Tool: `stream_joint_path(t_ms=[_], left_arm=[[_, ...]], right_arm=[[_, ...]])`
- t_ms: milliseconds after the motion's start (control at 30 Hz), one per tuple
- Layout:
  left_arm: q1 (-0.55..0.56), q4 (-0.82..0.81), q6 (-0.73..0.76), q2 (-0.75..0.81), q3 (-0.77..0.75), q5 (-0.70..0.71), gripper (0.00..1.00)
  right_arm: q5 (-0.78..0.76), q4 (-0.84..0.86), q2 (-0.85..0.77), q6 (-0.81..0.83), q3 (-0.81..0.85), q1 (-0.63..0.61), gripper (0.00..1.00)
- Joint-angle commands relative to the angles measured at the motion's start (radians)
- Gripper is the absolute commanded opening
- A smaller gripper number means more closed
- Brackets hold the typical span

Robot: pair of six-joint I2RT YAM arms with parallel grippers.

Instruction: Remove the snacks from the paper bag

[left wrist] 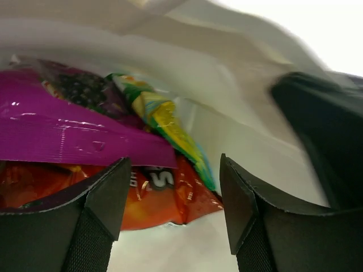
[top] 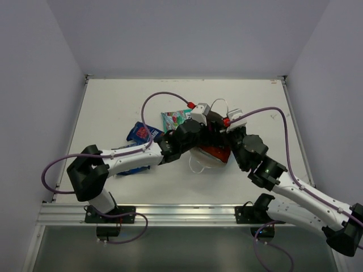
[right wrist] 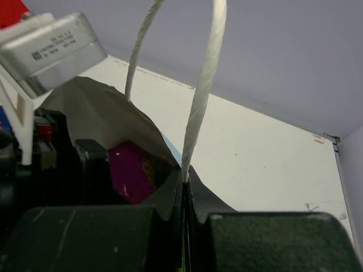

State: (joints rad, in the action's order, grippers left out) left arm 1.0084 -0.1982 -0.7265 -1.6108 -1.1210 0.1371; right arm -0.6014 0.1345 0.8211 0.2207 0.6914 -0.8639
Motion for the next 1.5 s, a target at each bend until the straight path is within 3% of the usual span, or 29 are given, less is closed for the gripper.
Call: stream_joint_path(t_ms=[0,500,1167,1467], left_arm=[[0.002,-0.043,-0.024,-0.032,-0.036,0.080,0.68],[0.001,-0.277,-0.001,-0.029,0.024,0.187,0.60],[0.006,-0.109,-0.064,-0.198,-0.088,0.093,0.57],[0.015,-0.060,-0.079,-0.245,-0.131,0.065,0.37]], right_arm=[[0.051,-0.001,-0.027,-0.064,0.074,-0.007,0.00],[0.103,-0.058,-0.053,-0.101,0.082,-0.007,0.00],[0.106,-0.055,-0.050,-0.098,0.091,-0.007,0.00],[0.095,-0.047,-0.054,-0.098,0.079,-0.007,0.00]])
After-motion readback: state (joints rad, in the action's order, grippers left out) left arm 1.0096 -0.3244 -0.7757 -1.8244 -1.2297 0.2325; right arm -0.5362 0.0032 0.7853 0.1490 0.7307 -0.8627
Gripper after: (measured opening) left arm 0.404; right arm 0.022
